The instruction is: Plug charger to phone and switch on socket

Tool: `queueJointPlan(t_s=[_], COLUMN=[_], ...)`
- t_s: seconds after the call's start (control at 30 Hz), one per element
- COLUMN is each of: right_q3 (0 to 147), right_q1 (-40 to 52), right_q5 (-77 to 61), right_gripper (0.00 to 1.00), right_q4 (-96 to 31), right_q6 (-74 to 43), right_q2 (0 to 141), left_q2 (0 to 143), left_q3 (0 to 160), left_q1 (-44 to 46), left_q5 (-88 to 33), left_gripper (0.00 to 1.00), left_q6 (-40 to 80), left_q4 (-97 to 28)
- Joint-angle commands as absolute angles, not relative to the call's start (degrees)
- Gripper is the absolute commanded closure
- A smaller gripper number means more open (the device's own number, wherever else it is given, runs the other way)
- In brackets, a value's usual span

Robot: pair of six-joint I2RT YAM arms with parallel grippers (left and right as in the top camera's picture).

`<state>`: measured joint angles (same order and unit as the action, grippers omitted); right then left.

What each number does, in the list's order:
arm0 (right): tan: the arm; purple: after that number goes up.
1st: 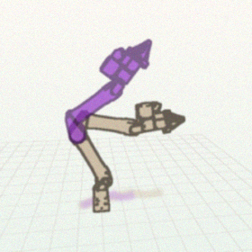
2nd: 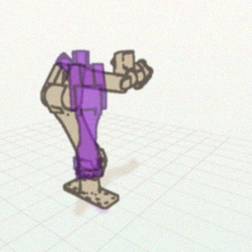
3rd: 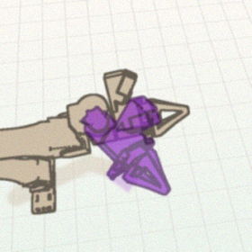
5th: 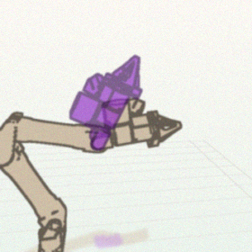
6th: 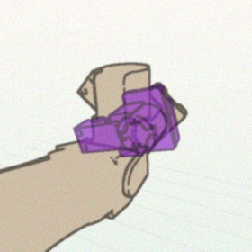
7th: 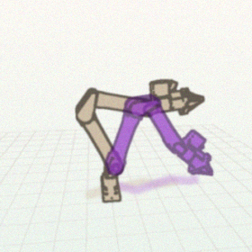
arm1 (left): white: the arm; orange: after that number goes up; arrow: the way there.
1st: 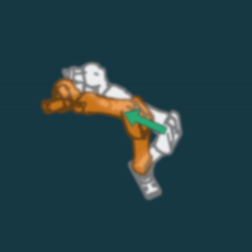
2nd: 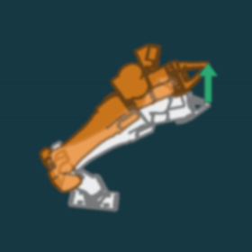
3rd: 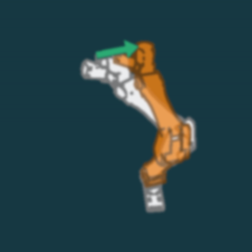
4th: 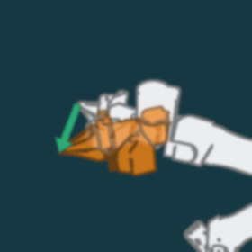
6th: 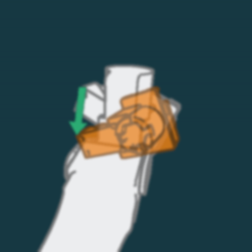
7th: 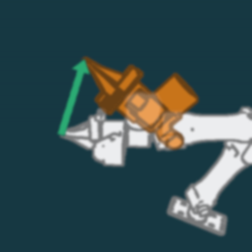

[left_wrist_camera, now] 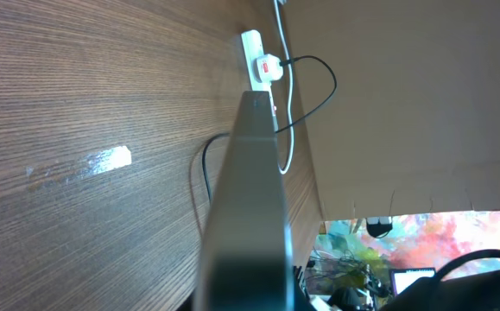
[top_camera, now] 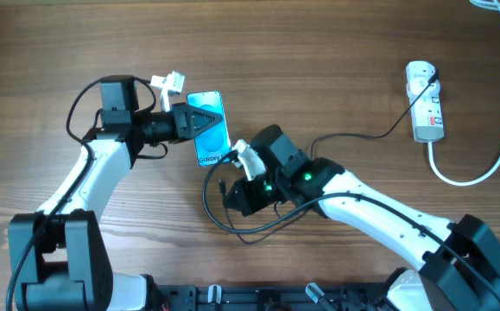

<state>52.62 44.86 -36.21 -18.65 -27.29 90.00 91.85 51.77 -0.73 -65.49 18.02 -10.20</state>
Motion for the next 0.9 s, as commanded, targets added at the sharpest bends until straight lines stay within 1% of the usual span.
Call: queueJointPlan(t_s=[0.0,0.4,0.87], right_q3=[57.5,58.8,58.8], right_q1=[45.1,45.1,45.1], right_q5=[-34.9,-32.4,-31.2], right_gripper=[0.95,0.96,0.96], right_q4=[-21.8,-23.2,-21.9], right_q6=[-24.8,-18.0,-16.6], right_q2=[90.5,90.5,90.5], left_q2=[91.8,91.8,91.8], left_q3=[51.7,51.7,51.7], left_q1=[-0.4,-0.4,-0.4], left_q5=[-67.4,-66.3,-66.4], left_gripper=[0.96,0.96,0.96], left_q6=[16.6,16.7,16.7], left_q4=[-9.8,-10.0,-10.1])
